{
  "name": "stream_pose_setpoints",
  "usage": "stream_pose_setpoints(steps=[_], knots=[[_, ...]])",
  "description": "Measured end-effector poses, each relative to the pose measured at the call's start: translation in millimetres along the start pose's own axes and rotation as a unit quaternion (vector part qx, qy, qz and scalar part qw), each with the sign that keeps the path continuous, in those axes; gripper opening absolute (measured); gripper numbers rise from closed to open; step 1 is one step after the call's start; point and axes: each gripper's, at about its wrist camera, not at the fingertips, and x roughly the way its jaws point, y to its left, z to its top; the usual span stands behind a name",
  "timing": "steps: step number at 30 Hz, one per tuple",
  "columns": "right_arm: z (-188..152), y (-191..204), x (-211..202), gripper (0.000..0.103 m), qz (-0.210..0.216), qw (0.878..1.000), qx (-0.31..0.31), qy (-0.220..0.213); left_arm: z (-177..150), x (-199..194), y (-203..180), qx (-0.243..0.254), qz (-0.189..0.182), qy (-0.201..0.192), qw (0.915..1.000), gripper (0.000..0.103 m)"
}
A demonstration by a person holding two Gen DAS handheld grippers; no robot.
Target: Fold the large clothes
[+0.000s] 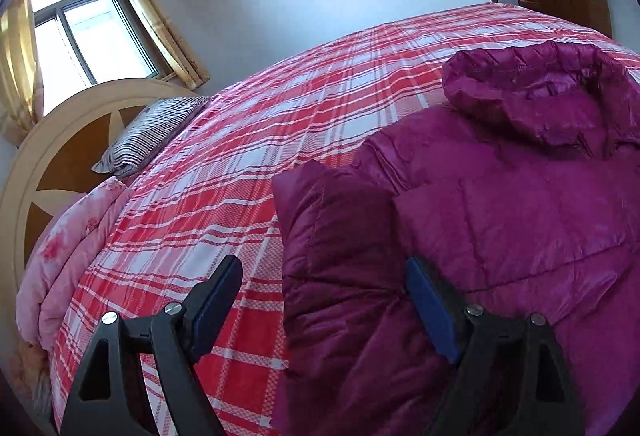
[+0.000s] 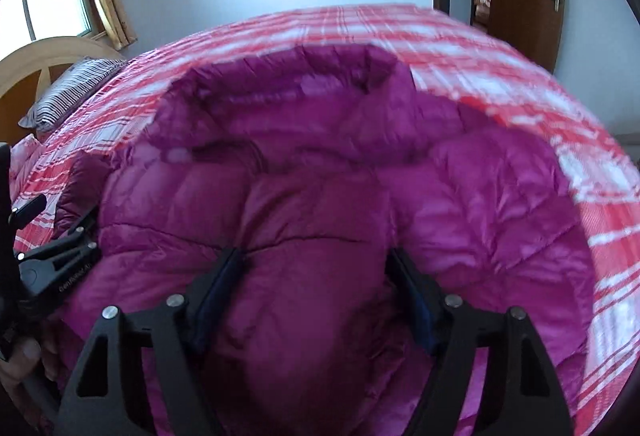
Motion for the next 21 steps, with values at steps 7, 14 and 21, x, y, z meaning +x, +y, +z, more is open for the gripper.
stream_pose_setpoints(steps=[7,14,21], knots=[[-4,-2,0,0.08,-0.019,1.0,0.006,0.007,7,-9,-1,-0.007,-0.006,-0.013,0.9999,0.084],[1,-6,-49,0.082,-0.056,0.996,0.026,-0.066,2,15,-8,-0.004,-0.029,0.025,0.9993,0.088],[15,52,-47,0.062,-0.01,0.996,-0.057,-0.066,1,15,-6,-0.013,-0.029,0.023,0.9992,0.09]])
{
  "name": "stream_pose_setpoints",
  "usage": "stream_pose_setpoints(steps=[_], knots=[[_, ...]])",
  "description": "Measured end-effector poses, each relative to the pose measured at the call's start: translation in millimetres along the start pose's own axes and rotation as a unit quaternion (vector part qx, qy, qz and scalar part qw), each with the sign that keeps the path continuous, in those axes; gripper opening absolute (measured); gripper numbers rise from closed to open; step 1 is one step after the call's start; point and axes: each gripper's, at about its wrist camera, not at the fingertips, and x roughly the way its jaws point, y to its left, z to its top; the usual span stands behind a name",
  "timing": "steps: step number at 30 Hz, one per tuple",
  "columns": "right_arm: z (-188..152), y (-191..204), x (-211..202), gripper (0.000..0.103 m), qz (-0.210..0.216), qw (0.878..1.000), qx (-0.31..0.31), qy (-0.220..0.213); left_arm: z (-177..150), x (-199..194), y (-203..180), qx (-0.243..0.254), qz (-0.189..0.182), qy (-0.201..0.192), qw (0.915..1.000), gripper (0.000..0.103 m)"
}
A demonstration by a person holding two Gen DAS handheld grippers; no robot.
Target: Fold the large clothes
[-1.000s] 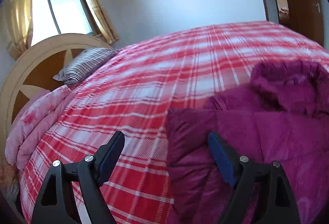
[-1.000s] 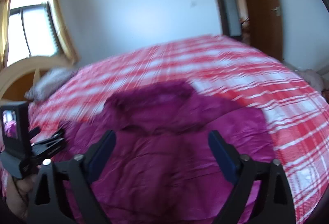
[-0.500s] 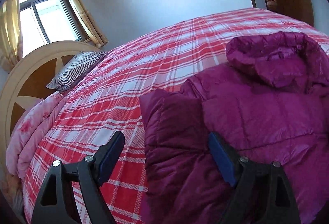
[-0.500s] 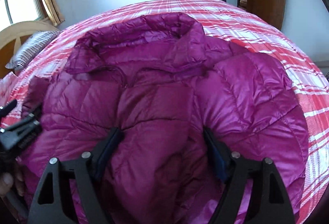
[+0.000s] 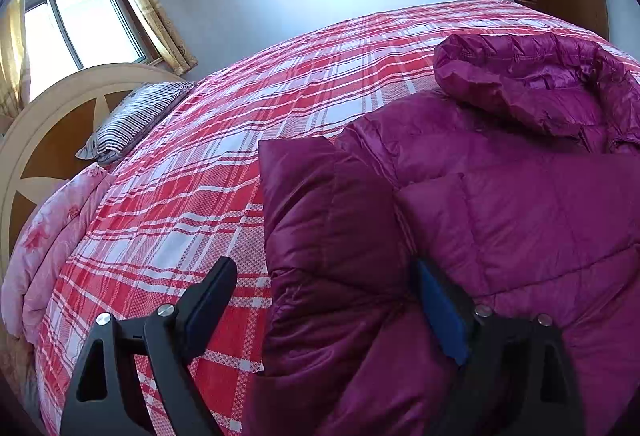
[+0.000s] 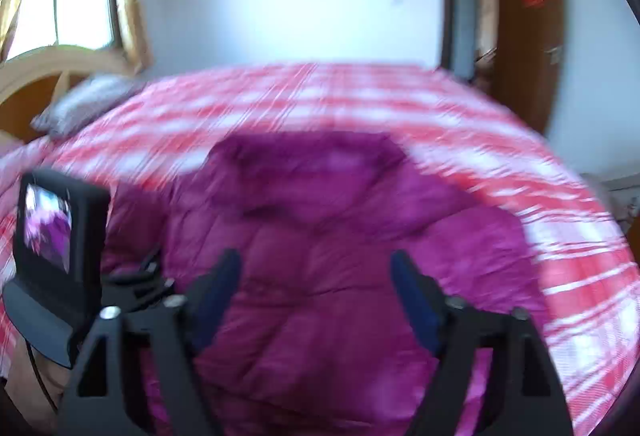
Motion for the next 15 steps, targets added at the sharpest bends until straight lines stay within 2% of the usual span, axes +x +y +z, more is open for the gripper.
stream_pose_setpoints(steps=[1,3,15], knots=[[-3,2,15,0.058,0.0,1.0,0.002,0.025,0,1,1,-0.002,-0.002,0.001,1.0,0.09],[-12,-3,35,0.058,0.002,0.999,0.015,0.049,0,1,3,-0.006,-0.004,0.001,1.0,0.091],[-25,-11,50,0.058,0.002,0.997,0.013,0.073,-2,6,4,-0.008,-0.001,0.006,1.0,0.094]])
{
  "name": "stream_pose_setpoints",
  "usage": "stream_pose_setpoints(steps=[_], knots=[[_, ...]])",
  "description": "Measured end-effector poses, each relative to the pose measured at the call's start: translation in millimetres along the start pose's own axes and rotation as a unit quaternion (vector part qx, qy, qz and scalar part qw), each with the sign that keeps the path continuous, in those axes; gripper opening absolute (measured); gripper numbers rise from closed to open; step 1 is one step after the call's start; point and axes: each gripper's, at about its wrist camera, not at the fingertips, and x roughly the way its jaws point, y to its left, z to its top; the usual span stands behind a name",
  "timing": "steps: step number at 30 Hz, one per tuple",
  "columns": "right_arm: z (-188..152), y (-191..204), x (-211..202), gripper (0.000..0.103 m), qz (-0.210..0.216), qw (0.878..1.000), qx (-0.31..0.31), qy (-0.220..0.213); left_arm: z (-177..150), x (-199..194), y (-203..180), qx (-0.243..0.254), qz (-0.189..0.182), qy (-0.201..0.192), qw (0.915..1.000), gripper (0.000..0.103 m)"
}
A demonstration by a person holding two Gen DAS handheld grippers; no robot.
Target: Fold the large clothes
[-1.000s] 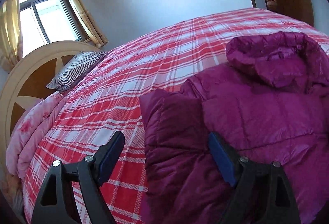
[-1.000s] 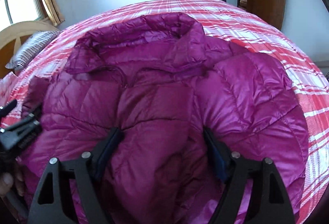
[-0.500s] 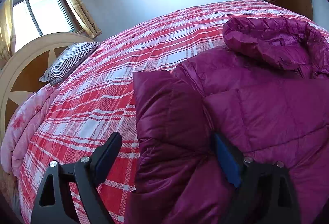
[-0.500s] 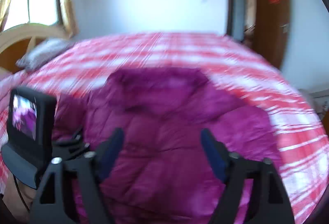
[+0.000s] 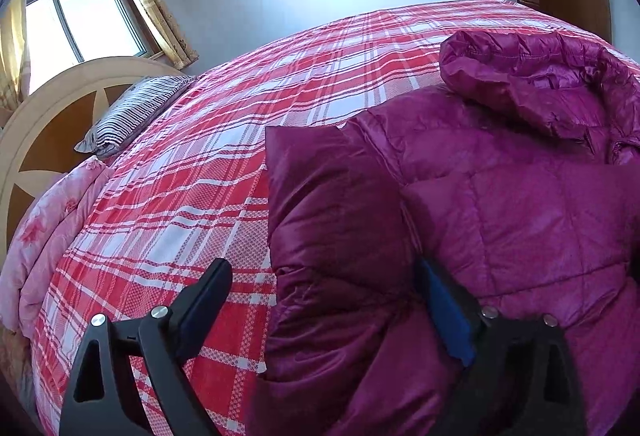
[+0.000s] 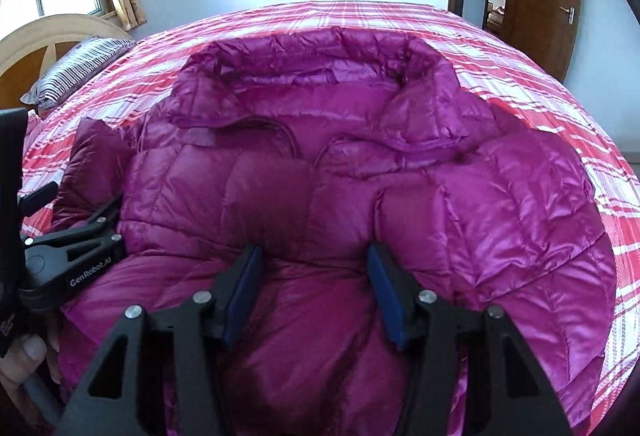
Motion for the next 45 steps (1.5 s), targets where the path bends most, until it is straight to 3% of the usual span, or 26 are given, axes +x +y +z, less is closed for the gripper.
stream_pose_setpoints(steps=[24,31,34,36,39,41,45], knots=[[-2,14,9,0.058,-0.051,0.998,-0.038,0.001,-1,4,1,-0.005,-0.001,0.006,1.0,0.097],[-2,14,10,0.058,-0.049,0.998,-0.035,0.0,7,-10,13,-0.023,-0.028,0.018,0.9992,0.097],[-2,12,9,0.058,-0.045,0.998,-0.032,-0.002,15,-47,19,-0.045,-0.056,-0.028,0.997,0.097],[-2,12,9,0.058,-0.044,0.999,-0.031,-0.002,18,-58,13,-0.045,-0.068,-0.037,0.996,0.097],[-3,10,8,0.058,-0.041,0.999,-0.029,-0.003,17,-54,-11,-0.019,-0.078,-0.023,0.9965,0.097],[-3,10,8,0.058,-0.04,0.999,-0.028,-0.004,9,-37,-25,-0.002,-0.054,-0.003,0.9985,0.097],[-3,9,8,0.058,-0.039,0.999,-0.028,-0.004,2,-22,-19,-0.028,-0.075,0.018,0.9967,0.097]])
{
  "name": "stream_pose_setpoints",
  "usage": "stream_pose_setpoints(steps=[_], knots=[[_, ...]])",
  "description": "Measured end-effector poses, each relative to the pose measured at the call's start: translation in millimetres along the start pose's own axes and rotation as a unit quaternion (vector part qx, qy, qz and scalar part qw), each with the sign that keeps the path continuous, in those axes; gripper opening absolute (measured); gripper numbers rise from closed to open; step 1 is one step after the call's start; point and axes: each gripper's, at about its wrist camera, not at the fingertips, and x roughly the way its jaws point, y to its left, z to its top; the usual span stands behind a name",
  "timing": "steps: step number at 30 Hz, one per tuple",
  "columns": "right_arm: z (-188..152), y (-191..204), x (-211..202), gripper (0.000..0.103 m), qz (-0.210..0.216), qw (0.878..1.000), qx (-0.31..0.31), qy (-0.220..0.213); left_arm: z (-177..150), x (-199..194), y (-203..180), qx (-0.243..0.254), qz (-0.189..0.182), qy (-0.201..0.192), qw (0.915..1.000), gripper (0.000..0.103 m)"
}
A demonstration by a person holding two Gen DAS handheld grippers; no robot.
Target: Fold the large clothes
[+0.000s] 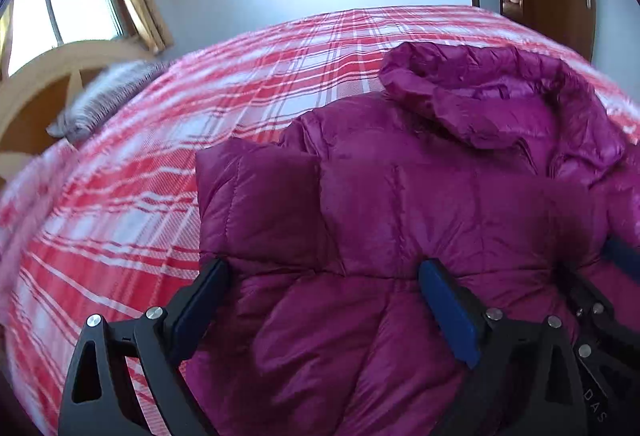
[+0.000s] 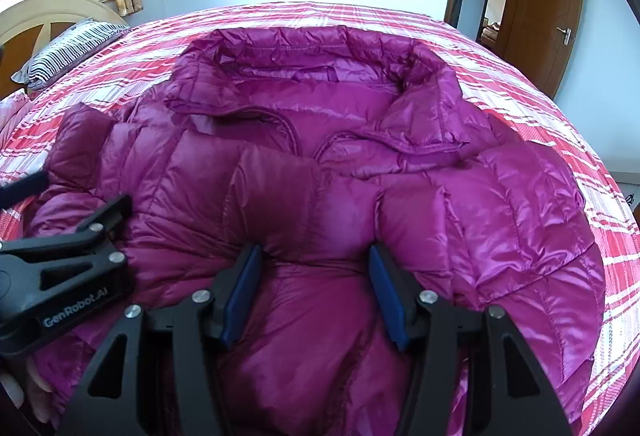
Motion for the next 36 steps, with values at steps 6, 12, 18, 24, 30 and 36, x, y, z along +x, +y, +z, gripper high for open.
stream_pose_setpoints(steps=[6,12,18,24,30,36], knots=[[0,1,0,0.059,-0.002,1.0,-0.002,0.0,-4,7,4,-0.018,-0.006,0.009,0.9998,0.102],[0,0,0,0.059,0.003,1.0,-0.001,0.0,-6,7,-1,-0.01,0.009,0.0,0.9999,0.102],[4,-24,-33,0.063,0.062,0.997,0.019,-0.036,-8,5,-1,-0.013,0.007,-0.002,0.9999,0.102],[28,-99,-51,0.064,-0.025,0.995,0.066,-0.072,-8,4,0,-0.014,0.007,-0.003,0.9999,0.102],[23,-158,3,0.064,-0.068,0.993,0.092,0.006,-8,5,1,-0.015,0.006,-0.003,0.9999,0.102],[11,-159,17,0.065,-0.071,0.994,0.077,0.013,-8,6,1,-0.013,0.006,-0.001,0.9999,0.102]])
